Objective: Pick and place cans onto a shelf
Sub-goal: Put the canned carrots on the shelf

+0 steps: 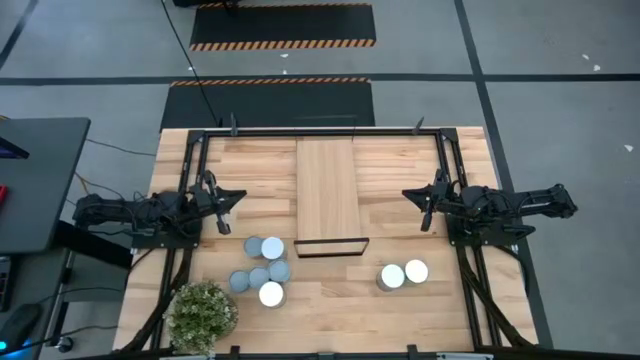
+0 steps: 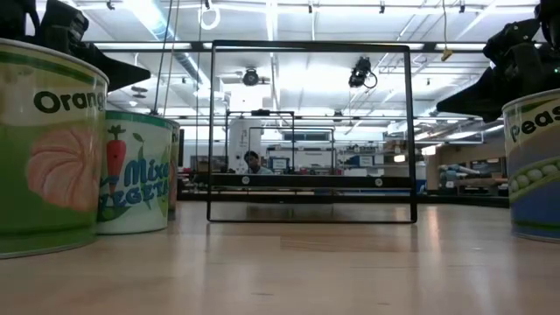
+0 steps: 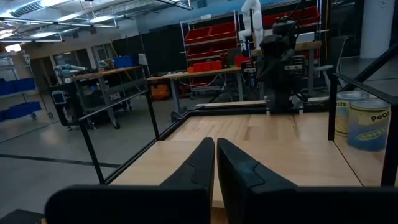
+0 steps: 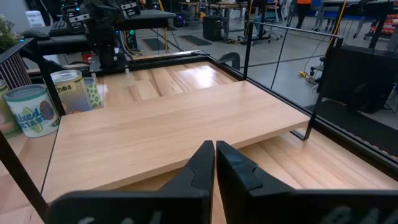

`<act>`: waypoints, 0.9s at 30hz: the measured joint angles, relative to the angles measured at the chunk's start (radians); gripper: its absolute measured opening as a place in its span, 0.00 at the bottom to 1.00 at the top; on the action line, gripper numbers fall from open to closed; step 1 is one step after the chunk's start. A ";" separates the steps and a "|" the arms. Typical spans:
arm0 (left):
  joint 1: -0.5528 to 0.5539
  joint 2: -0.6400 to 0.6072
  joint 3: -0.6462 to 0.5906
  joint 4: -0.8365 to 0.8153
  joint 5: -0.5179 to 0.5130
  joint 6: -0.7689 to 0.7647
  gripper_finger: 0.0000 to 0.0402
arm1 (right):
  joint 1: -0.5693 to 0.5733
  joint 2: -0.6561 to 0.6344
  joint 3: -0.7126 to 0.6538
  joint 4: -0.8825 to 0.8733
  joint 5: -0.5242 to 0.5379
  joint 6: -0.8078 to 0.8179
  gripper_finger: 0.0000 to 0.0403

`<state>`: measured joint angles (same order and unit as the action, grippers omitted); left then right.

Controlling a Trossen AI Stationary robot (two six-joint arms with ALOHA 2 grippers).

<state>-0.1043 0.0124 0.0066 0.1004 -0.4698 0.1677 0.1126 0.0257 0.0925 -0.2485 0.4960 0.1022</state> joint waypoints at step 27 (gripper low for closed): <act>0.001 0.000 0.000 0.279 -0.036 -0.851 0.06 | -0.003 0.001 0.000 0.139 0.036 0.010 0.06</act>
<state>-0.1032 0.0128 0.0063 0.3791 -0.5059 -0.6833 0.1101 0.0265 0.0925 -0.1096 0.5316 0.1125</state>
